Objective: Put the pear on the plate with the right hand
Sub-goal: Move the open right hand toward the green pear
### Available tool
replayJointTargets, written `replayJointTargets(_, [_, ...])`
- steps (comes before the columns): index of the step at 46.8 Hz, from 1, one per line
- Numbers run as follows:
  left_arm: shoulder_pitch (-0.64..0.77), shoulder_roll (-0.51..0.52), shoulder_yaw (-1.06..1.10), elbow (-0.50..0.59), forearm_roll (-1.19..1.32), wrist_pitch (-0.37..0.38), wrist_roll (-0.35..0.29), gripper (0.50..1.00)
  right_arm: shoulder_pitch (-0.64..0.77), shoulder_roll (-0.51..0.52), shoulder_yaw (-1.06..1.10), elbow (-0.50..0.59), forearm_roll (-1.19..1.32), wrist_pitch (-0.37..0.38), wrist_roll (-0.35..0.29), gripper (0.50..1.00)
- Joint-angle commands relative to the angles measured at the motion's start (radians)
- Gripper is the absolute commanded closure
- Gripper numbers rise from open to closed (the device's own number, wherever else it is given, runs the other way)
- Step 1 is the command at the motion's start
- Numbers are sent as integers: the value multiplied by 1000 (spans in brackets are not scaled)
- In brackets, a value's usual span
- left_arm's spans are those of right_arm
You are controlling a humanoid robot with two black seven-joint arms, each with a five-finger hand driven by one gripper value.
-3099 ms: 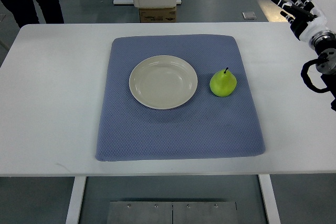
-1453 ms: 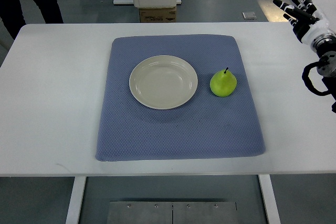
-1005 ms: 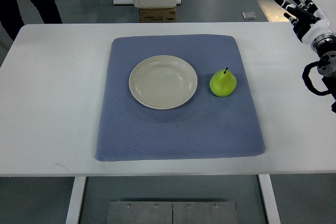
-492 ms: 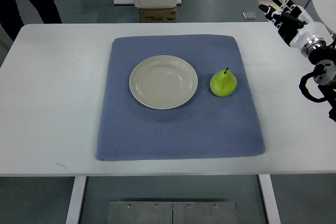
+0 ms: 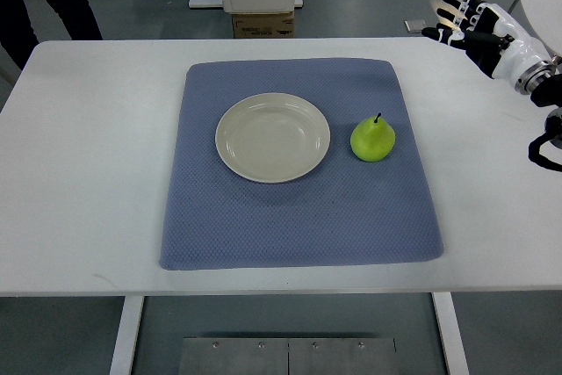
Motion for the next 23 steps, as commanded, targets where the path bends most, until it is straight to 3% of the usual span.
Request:
replayJointTargets(1, [0, 0, 0, 0, 0, 0, 0, 500, -2, -30, -1, 58, -20, -2, 18, 500])
replayJointTargets(14, [0, 0, 0, 0, 0, 0, 0, 500, -5, -118, -58, 185, -137, -24, 34, 500])
replayJointTargets(23, [0, 0, 0, 0, 0, 0, 0, 500, -6, -145, -121, 254, -220, -78, 57, 500])
